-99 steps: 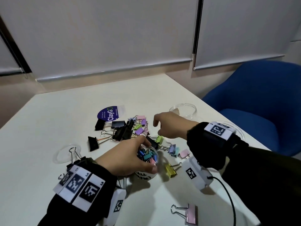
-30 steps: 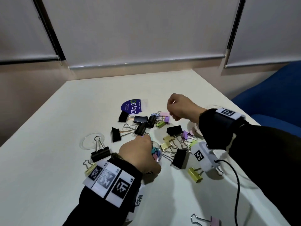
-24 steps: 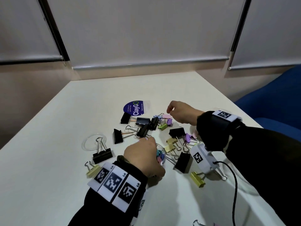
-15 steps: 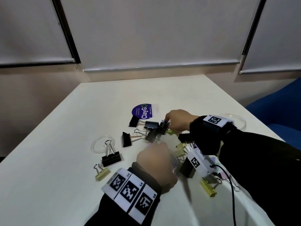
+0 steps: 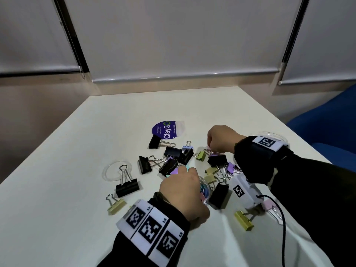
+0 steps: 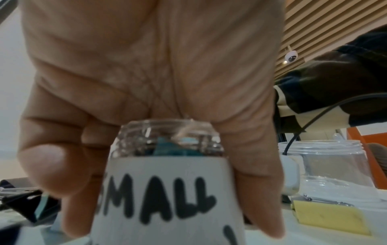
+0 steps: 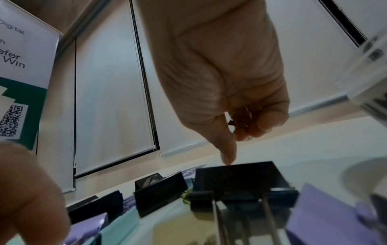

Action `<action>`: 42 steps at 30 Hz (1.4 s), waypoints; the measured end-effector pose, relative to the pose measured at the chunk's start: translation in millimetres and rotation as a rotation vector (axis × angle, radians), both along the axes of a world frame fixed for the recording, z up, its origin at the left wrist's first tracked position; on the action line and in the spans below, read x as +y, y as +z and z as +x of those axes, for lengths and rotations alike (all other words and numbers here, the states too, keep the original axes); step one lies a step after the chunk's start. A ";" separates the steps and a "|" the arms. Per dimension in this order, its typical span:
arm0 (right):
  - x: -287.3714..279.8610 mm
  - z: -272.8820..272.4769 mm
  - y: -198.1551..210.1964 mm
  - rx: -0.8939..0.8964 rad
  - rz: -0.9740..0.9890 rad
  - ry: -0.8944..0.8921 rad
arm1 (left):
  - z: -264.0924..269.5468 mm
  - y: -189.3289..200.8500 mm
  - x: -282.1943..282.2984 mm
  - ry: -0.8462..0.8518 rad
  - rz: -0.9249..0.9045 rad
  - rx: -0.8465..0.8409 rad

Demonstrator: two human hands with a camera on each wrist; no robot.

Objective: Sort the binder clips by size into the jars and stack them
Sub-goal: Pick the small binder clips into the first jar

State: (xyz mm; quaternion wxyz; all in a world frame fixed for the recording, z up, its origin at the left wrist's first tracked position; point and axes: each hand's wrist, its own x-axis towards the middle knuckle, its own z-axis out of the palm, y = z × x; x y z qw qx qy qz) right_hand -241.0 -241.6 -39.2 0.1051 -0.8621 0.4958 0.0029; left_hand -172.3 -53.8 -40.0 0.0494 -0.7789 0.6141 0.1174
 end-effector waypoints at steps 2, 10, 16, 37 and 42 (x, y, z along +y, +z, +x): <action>4.1 -0.5 4.1 -0.023 -0.004 0.041 | -1.8 -0.6 0.4 -0.002 0.012 0.001; 42.3 31.0 14.6 0.030 0.140 0.421 | 0.1 -0.3 0.9 -0.021 0.013 0.023; 19.1 14.8 29.3 -0.071 -0.009 0.211 | 2.7 -1.6 2.0 -0.030 0.019 0.033; 54.5 31.7 18.7 0.117 0.133 0.579 | 0.6 -0.1 1.8 -0.035 -0.003 0.034; 49.3 21.6 23.6 0.034 0.081 0.472 | 1.6 -2.8 1.3 -0.046 -0.003 0.025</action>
